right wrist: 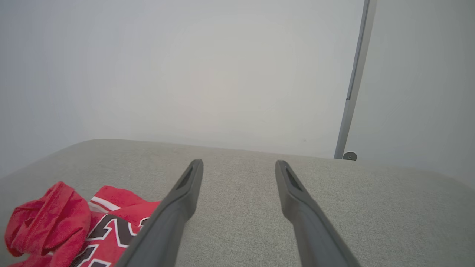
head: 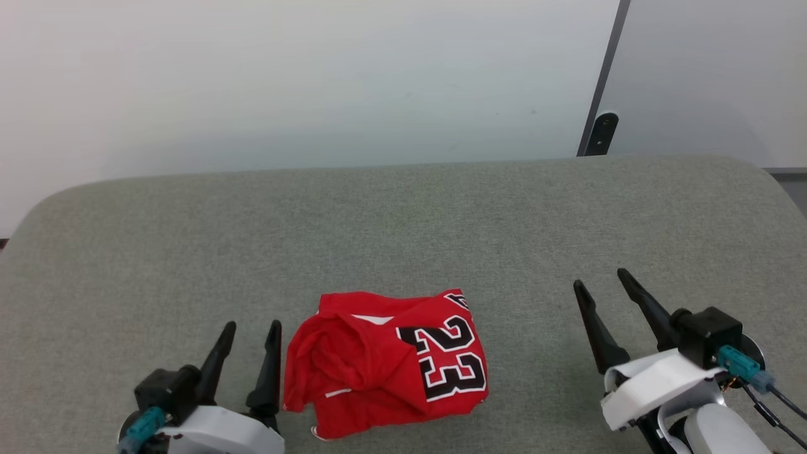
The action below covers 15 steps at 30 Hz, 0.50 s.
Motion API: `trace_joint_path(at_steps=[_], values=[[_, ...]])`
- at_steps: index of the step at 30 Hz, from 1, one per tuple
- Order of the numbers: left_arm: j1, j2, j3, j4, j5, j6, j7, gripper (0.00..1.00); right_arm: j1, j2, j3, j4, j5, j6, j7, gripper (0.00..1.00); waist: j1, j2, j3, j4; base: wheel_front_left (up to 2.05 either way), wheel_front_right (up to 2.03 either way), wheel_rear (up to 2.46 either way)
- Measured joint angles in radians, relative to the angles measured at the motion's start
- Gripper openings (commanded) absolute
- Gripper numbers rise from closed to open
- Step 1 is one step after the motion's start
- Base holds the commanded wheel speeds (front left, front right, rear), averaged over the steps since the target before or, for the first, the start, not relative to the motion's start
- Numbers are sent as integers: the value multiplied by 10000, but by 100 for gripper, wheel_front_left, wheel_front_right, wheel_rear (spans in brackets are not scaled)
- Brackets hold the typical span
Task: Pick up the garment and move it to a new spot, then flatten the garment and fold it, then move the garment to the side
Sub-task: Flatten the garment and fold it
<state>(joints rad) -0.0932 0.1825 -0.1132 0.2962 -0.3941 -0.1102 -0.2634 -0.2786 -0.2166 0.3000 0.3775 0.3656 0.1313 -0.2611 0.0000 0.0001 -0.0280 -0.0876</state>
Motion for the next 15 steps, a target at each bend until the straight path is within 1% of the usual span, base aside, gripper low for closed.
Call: trace_joint_path(at_steps=[7, 15], values=[[37, 77, 326, -119, 155, -42, 0, 100, 522, 190, -468, -462, -593, 0, -2, 100, 0, 0, 52, -136, 0, 0, 0], [128, 17, 393, -251, 439, -67, -2, 100, 801, 376, -999, -493, -708, 0, -2, 100, 0, 0, 106, -201, 0, 0, 0]])
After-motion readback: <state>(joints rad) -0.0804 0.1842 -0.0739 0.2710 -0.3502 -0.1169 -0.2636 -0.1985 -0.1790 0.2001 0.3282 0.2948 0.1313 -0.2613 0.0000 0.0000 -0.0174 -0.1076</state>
